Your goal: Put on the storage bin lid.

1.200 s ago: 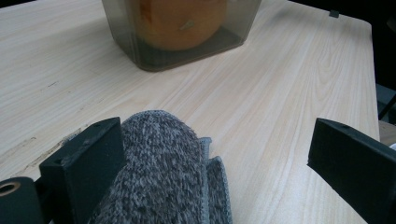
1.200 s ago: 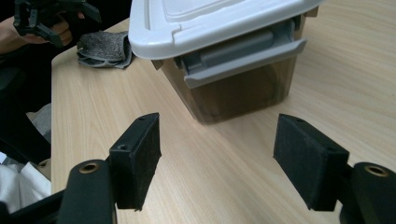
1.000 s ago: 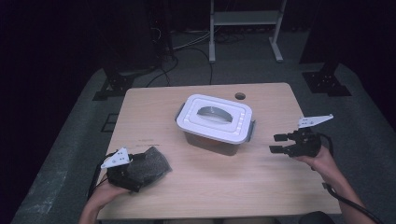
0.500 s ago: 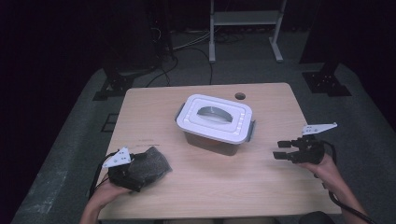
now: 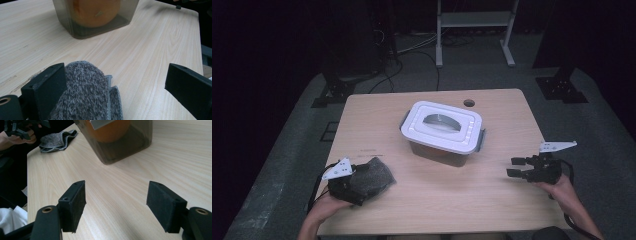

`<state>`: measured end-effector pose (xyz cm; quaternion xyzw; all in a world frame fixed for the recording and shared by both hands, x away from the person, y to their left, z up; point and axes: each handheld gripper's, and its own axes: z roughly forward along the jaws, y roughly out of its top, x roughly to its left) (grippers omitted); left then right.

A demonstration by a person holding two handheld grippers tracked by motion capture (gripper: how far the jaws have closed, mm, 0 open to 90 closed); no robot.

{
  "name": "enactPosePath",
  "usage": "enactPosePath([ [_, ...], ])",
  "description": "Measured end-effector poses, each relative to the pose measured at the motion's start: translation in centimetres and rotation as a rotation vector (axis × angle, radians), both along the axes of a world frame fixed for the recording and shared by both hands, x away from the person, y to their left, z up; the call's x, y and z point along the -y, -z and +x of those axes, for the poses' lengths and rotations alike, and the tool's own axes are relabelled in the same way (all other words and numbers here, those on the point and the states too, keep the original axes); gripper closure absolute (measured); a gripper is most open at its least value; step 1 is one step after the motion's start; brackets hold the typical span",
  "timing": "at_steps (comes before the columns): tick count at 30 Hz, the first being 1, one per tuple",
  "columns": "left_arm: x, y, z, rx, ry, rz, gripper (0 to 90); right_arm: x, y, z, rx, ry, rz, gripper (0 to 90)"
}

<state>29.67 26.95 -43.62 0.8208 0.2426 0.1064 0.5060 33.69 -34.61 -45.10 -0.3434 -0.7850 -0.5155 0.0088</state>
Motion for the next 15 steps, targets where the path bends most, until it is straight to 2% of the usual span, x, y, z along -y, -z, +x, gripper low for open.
enactPosePath([
  [15,0.1,0.0,-0.1,-0.002,0.002,0.003,2.8,-0.2,1.2,-1.1,-0.001,0.001,-0.02,29.3],
])
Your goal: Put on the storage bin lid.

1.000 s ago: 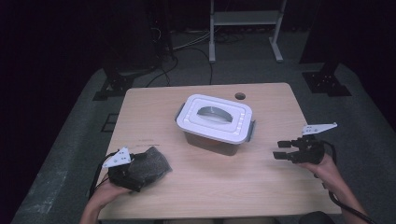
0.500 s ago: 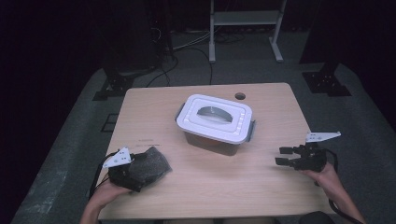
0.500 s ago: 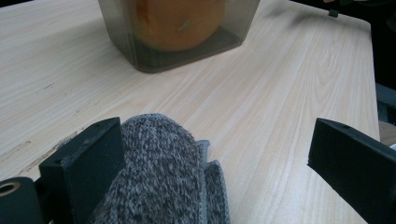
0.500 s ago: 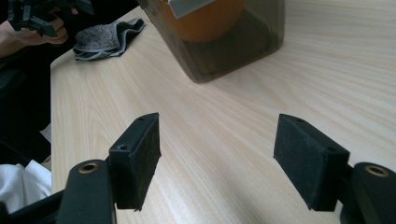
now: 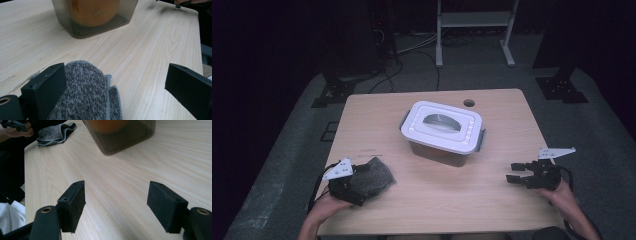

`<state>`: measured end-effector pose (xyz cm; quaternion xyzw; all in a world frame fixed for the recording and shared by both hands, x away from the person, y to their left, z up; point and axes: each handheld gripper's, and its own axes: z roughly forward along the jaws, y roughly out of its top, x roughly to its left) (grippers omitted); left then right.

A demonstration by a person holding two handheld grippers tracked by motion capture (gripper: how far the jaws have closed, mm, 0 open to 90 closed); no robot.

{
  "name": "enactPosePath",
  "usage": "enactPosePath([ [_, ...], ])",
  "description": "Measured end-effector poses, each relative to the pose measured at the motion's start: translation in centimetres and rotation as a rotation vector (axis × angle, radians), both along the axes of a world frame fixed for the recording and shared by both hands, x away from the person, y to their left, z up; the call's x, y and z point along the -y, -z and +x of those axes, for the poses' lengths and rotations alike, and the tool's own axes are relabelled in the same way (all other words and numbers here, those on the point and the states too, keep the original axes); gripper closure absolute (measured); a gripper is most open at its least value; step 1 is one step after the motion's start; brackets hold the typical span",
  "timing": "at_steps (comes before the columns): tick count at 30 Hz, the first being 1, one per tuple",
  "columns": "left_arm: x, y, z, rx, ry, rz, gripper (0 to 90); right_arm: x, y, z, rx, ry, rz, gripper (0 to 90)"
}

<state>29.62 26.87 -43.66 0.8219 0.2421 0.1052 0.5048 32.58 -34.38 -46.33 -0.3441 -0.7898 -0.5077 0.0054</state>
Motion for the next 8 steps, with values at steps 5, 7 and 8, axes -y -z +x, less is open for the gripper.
enactPosePath([
  [5,-0.12,0.01,-0.04,-0.001,-0.003,0.001,2.8,0.04,0.3,-0.16,-0.006,0.002,0.017,28.9],
  [7,-0.14,0.0,-0.04,0.0,-0.004,0.001,2.8,0.05,0.32,-0.18,-0.004,0.003,0.02,28.8],
  [8,-0.13,0.01,-0.02,-0.001,-0.004,0.0,2.8,0.05,0.34,-0.18,-0.005,0.004,0.023,28.8],
])
